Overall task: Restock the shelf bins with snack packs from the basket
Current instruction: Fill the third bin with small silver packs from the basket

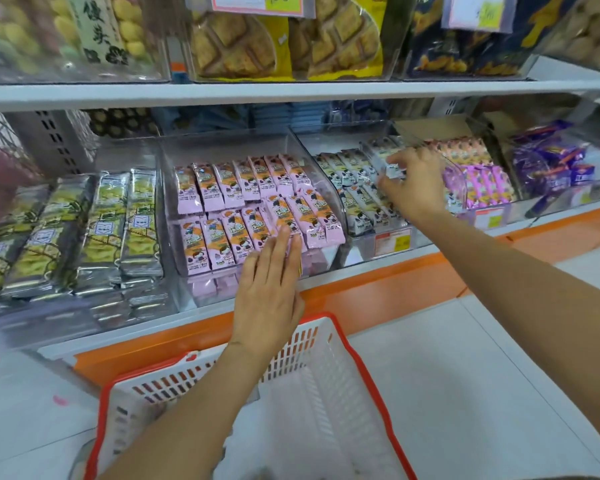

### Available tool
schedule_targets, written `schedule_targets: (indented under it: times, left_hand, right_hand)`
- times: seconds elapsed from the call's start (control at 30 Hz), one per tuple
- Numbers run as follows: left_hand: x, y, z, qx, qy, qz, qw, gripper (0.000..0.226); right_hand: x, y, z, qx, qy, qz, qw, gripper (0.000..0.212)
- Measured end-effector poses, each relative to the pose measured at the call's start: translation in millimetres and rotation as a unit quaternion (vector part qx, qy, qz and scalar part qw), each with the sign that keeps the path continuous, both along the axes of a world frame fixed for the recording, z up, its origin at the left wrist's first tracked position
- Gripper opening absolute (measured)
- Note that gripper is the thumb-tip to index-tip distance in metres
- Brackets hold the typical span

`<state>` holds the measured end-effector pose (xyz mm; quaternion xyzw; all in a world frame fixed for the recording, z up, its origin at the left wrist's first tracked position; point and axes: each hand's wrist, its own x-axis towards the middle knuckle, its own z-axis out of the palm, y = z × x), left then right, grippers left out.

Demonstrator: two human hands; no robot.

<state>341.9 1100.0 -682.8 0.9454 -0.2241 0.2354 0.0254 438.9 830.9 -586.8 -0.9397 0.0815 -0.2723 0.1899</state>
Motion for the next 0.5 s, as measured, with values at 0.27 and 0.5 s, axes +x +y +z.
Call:
schedule_targets:
  times: [0.27,0.5]
  left_hand:
    - [-42.7,61.2,-20.5,0.001,-0.015,-0.035,0.999,0.069]
    - [-62.6,118.6,-64.3,0.045,0.098,-0.021,0.994,0.061]
  right_hand:
    - [-97.3,98.3,-34.5,0.076,-0.023,0.275,0.958,0.008]
    - [-156.3,168.3,-149.2,0.101,0.133,0.333,0.928,0.015]
